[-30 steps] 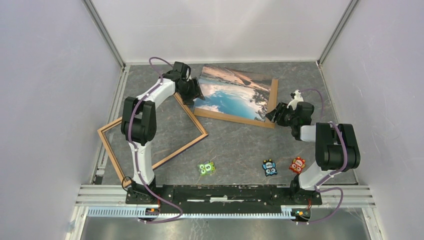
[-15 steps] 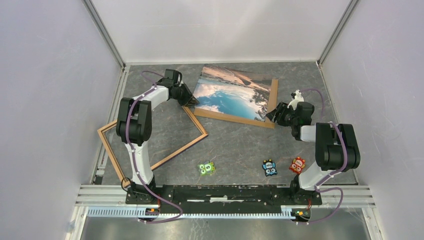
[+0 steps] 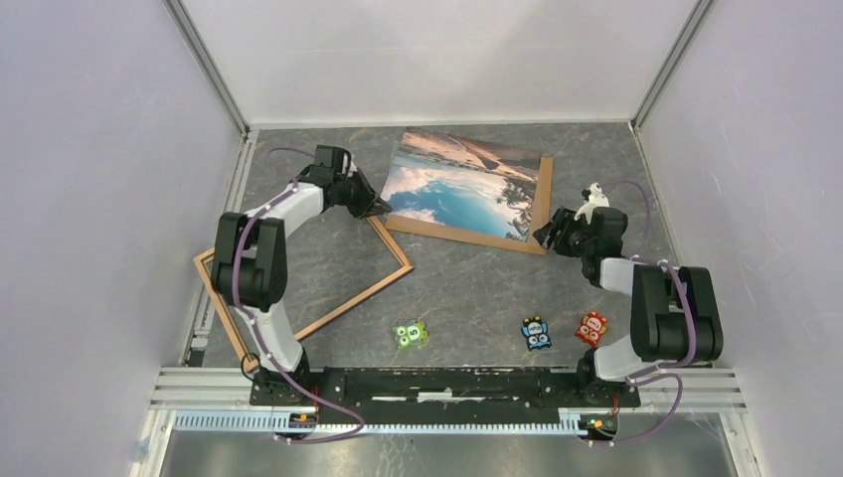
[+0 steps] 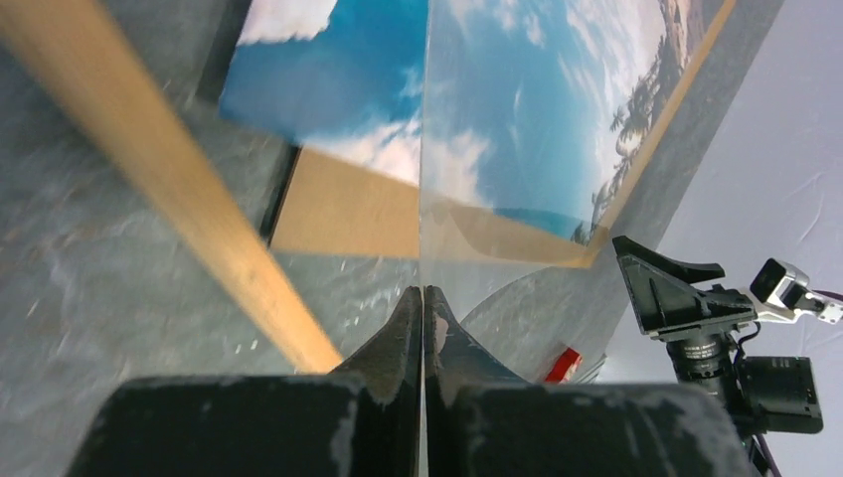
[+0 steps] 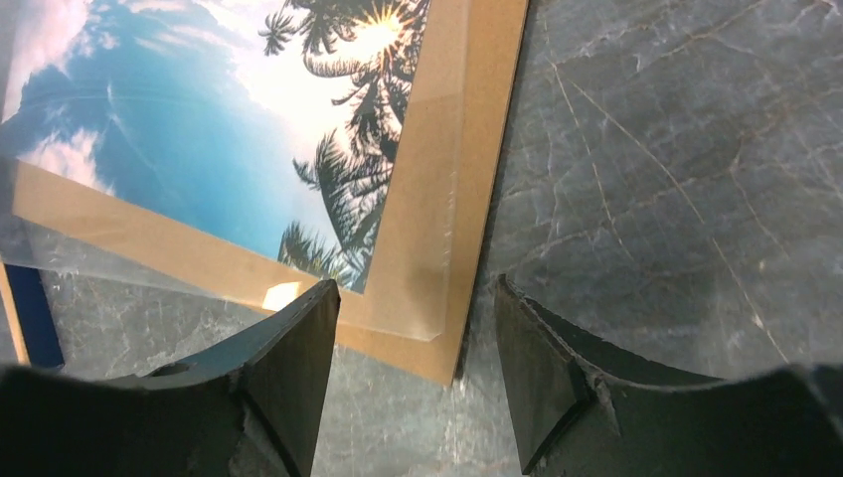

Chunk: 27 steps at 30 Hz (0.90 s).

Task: Put the photo into the frame
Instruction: Move the photo frame item to the center of the board.

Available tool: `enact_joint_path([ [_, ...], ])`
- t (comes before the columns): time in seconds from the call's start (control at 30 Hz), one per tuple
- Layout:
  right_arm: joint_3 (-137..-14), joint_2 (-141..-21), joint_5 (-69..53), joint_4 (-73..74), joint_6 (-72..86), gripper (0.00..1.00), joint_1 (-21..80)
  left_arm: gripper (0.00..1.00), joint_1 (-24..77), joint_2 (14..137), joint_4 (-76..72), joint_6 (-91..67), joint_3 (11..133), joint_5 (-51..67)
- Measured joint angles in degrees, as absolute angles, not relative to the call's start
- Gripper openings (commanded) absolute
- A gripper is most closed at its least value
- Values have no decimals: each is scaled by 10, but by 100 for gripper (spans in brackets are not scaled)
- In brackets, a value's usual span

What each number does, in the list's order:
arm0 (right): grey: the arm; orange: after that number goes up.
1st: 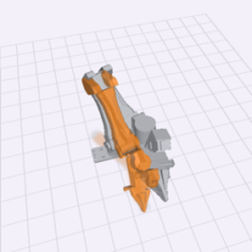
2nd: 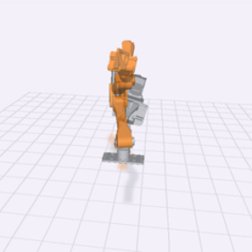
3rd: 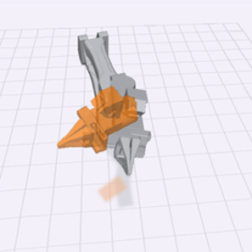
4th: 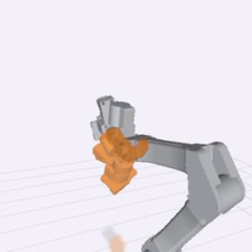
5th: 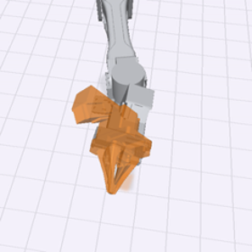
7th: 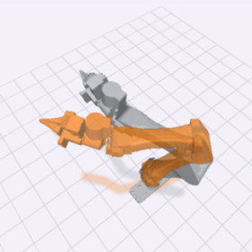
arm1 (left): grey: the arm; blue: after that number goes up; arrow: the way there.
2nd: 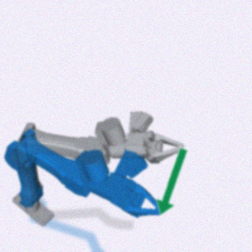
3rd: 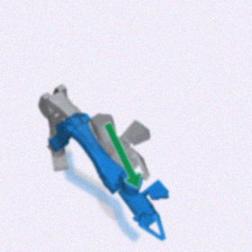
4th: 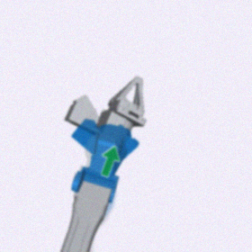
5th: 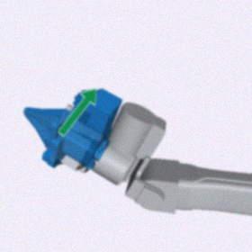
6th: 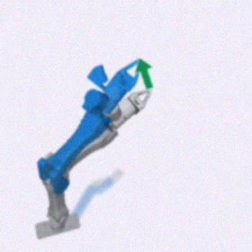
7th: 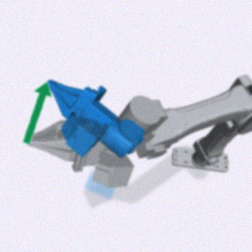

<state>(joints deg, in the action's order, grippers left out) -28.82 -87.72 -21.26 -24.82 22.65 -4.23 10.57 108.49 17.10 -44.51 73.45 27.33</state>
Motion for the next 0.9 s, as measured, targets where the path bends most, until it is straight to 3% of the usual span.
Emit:
enact_joint_path([
  [0.27, -270, -841, -204, -222, 215, 66, -42, 2, 44, 887, 158, -445, 562, 267],
  [0.47, -257, -804, -204, -203, 202, 66, -25, 2, -2, 708, 167, -454, 418, 200],
  [0.6, -257, -789, -205, -203, 197, 66, -4, 5, -17, 657, 182, -476, 361, 147],
  [0.63, -257, -789, -205, -202, 197, 66, 4, 14, -18, 644, 190, -486, 347, 126],
  [0.73, -257, -790, -208, -203, 197, 66, 25, 54, -19, 615, 230, -515, 325, 69],
  [0.83, -257, -801, -216, -203, 203, 67, 41, 81, -19, 608, 263, -529, 329, 8],
  [0.9, -257, -812, -228, -205, 217, 67, 46, 94, -20, 606, 283, -531, 336, -23],
])
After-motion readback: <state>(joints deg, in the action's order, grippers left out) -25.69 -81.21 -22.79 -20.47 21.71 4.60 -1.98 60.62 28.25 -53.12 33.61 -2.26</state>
